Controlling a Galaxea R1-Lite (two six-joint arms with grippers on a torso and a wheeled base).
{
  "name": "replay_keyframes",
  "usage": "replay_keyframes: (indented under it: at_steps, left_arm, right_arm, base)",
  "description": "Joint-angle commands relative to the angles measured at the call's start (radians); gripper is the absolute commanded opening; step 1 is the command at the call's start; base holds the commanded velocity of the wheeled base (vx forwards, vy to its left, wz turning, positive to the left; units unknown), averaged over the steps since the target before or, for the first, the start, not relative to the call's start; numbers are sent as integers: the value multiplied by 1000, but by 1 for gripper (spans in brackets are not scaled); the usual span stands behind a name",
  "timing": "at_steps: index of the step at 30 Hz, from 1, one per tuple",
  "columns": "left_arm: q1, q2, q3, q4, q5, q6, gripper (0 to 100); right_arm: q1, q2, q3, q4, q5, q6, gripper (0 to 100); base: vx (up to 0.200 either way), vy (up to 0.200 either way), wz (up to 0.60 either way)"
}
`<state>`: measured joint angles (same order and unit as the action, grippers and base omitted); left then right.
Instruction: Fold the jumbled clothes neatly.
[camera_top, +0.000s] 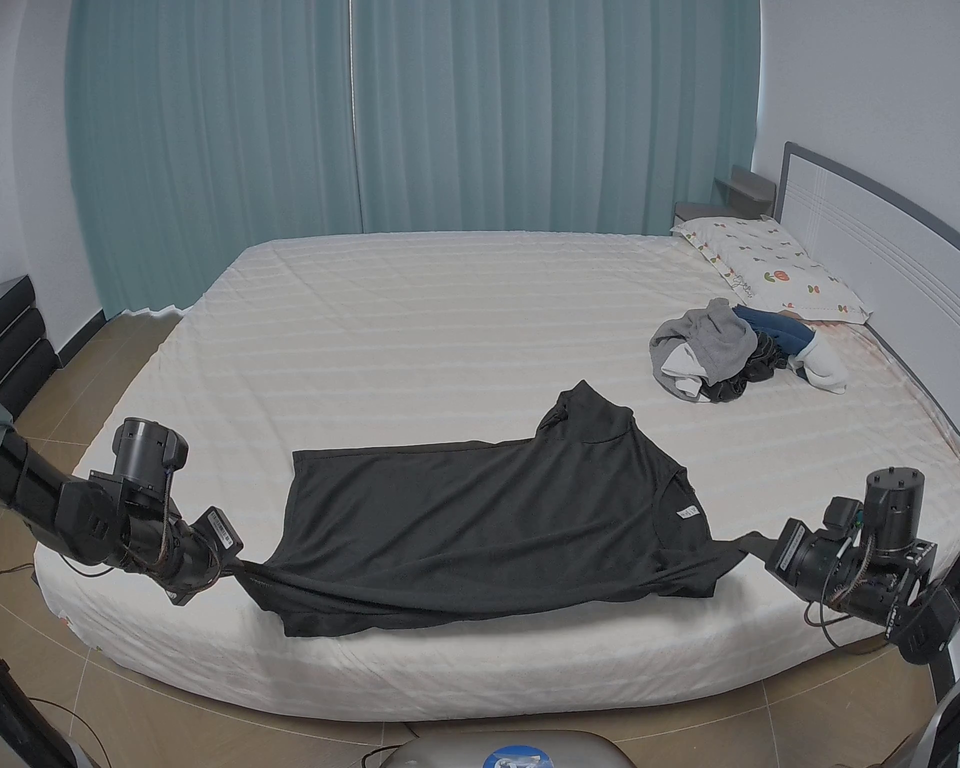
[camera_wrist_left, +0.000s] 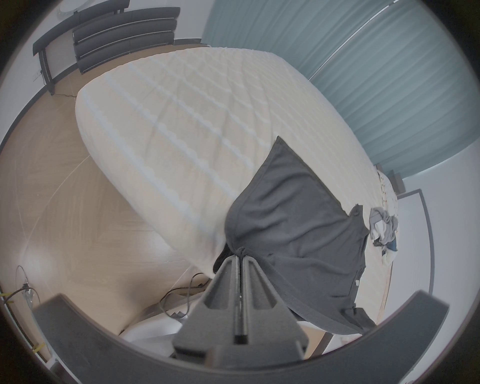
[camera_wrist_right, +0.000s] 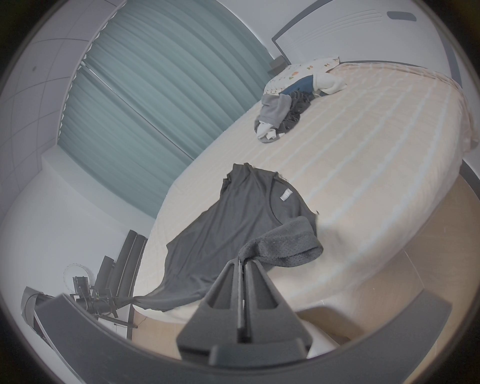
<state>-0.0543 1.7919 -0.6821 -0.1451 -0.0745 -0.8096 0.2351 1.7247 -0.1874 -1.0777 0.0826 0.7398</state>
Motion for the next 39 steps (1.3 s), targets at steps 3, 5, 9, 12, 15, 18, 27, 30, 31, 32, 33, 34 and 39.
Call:
replay_keyframes:
  at_steps: [3, 5, 9, 12, 15, 18, 27, 30, 31, 32, 33, 34, 39]
  left_arm:
    - [-4, 150, -180, -7, 1, -88, 0]
    - [-7, 195, -231, -7, 1, -112, 0]
    - [-7, 287, -315, -7, 5, -132, 0]
    - [-7, 357, -396, -7, 9, -168, 0]
    - [-9, 428, -479, -7, 13, -206, 0]
    - [-9, 477, -534, -5, 13, -214, 0]
    - [-7, 546, -609, -7, 18, -301, 0]
    - [-9, 550, -606, -7, 19, -293, 0]
    - [-9, 549, -603, -7, 18, -293, 0]
    - [-7, 549, -603, -7, 19, -293, 0]
    - [-9, 549, -602, -7, 19, -293, 0]
    - [-9, 549, -602, -7, 19, -293, 0]
    - [-9, 546, -597, -7, 19, -293, 0]
  right_arm:
    - [-20, 202, -218, 2, -12, 0, 0]
    - [-26, 254, -276, 2, -14, 0, 0]
    - [-26, 348, -366, -5, -14, 1, 0]
    - [-25, 412, -426, -11, -14, 6, 0]
    - [-23, 470, -478, -15, -14, 9, 0]
    - [-20, 521, -521, -15, -15, 20, 0]
    - [1, 543, -514, -10, -17, 81, 0]
    - [6, 495, -468, -4, -15, 84, 0]
    - [9, 472, -445, 1, -14, 85, 0]
    - [12, 463, -432, 1, -14, 85, 0]
    - [16, 451, -422, -2, -14, 85, 0]
    - [16, 451, -422, -2, -14, 85, 0]
    - [41, 381, -406, -2, -9, 87, 0]
  base:
    - [0, 0, 0]
    - [0, 0, 0]
    - [0, 0, 0]
    - [0, 0, 0]
    - [0, 0, 0]
    - [0, 0, 0]
    - [0, 0, 0]
    - [0, 0, 0]
    - [0, 0, 0]
    - [0, 0, 0]
    - [0, 0, 0]
    - [0, 0, 0]
    - [0, 0, 0]
